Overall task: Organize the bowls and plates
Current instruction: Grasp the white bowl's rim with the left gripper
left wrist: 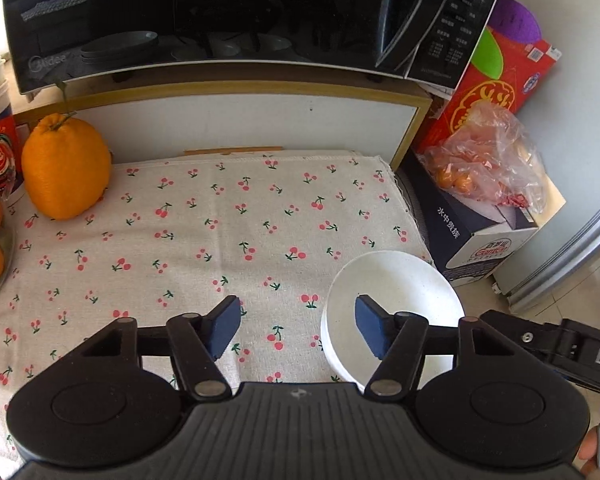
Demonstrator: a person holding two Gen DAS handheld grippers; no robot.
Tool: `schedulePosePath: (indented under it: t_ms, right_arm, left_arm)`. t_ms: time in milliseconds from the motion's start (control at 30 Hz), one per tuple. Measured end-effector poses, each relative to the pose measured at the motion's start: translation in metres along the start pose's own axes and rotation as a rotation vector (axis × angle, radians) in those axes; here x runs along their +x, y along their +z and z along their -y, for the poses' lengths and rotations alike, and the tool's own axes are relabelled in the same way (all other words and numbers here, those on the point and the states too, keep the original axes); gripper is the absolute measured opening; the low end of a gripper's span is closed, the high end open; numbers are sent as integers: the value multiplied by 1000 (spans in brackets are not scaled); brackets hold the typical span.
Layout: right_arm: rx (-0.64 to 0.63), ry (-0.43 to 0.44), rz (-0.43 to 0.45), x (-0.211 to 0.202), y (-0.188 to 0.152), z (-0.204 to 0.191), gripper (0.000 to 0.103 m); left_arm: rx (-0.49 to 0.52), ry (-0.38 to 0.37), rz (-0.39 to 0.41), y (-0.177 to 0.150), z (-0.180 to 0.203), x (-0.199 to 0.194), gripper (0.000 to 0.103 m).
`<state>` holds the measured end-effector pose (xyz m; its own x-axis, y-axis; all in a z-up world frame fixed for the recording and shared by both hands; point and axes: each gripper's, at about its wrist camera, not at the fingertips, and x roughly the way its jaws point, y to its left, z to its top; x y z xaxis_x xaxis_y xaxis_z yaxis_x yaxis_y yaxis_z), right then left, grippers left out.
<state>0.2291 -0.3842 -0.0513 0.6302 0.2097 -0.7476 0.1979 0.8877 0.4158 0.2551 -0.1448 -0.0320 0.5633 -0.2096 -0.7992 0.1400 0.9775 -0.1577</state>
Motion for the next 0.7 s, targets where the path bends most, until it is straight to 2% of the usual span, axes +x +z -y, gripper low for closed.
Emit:
schedulePosePath:
  t_ms: [100, 200, 233, 300, 400, 467, 600, 700]
  right_arm:
    - [-32, -46, -23, 16, -4, -5, 66]
    - [-52, -48, -36, 24, -5, -9, 58]
    - [-55, -48, -39, 26, -6, -10, 53]
    - [-65, -53, -48, 30, -6, -12, 43]
    - [-73, -73, -54, 36, -7, -14, 35]
    - [-75, -77, -62, 39, -8, -15, 24]
    - [-92, -69, -67, 41, -10, -21, 19]
    - [-103, -66, -64, 42, -12, -25, 16]
  left_arm:
    - [5, -11, -19, 0, 4, 14, 55]
    - [18, -20, -50, -1, 7, 27, 44]
    - [22, -22, -52, -1, 8, 29, 39]
    - [22, -27, -58, -1, 8, 32, 38]
    - [14, -37, -68, -2, 5, 35, 32]
    - [16, -30, -76, -3, 4, 37, 30]
    - [10, -49, -90, -4, 1, 39, 15]
    - [23, -76, -76, -4, 3, 35, 11]
